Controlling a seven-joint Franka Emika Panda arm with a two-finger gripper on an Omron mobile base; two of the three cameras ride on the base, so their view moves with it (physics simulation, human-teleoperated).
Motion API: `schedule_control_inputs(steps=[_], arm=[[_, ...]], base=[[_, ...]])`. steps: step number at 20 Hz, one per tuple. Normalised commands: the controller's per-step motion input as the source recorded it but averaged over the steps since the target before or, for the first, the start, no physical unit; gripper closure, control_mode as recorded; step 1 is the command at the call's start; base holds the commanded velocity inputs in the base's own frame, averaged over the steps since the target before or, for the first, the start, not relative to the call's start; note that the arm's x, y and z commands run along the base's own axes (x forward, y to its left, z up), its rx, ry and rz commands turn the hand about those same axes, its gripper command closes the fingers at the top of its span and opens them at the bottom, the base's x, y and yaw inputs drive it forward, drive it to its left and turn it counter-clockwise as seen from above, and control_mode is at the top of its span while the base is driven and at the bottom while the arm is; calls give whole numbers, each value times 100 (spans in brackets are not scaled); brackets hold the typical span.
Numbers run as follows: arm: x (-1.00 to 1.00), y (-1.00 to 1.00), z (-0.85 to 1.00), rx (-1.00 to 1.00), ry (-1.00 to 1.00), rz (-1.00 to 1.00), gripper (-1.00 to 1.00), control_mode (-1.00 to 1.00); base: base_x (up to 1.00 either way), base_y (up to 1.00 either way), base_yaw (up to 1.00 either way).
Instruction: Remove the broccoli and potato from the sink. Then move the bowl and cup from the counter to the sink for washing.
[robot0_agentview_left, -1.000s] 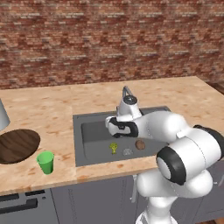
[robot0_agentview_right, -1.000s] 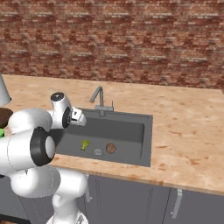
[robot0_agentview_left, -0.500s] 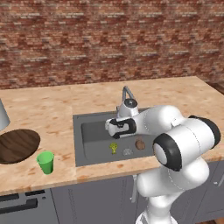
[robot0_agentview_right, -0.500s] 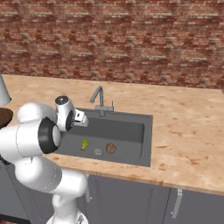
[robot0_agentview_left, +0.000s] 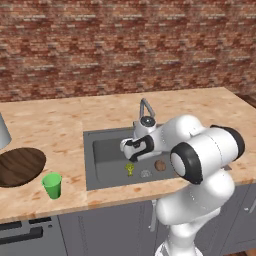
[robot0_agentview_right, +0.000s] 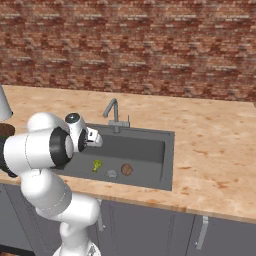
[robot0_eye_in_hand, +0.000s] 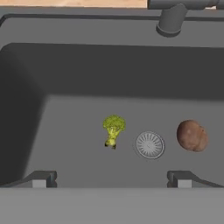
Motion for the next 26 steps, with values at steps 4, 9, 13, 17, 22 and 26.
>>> schedule_control_inputs(steps=[4, 9, 13, 17, 22, 26], arm=[[11, 0, -19, -1, 0, 0, -100, -100], [9, 0, -21, 0, 0, 0, -100, -100], [7, 0, -22, 0, 0, 0, -100, -100], [5, 0, -22, 0, 0, 0, -100, -100], [2, 0, -22, 0, 0, 0, -100, -100], [0, 0, -22, 0, 0, 0, -100, -100]], base=[[0, 0, 0], [0, 0, 0], [0, 0, 0], [0, 0, 0], [0, 0, 0], [0, 0, 0]])
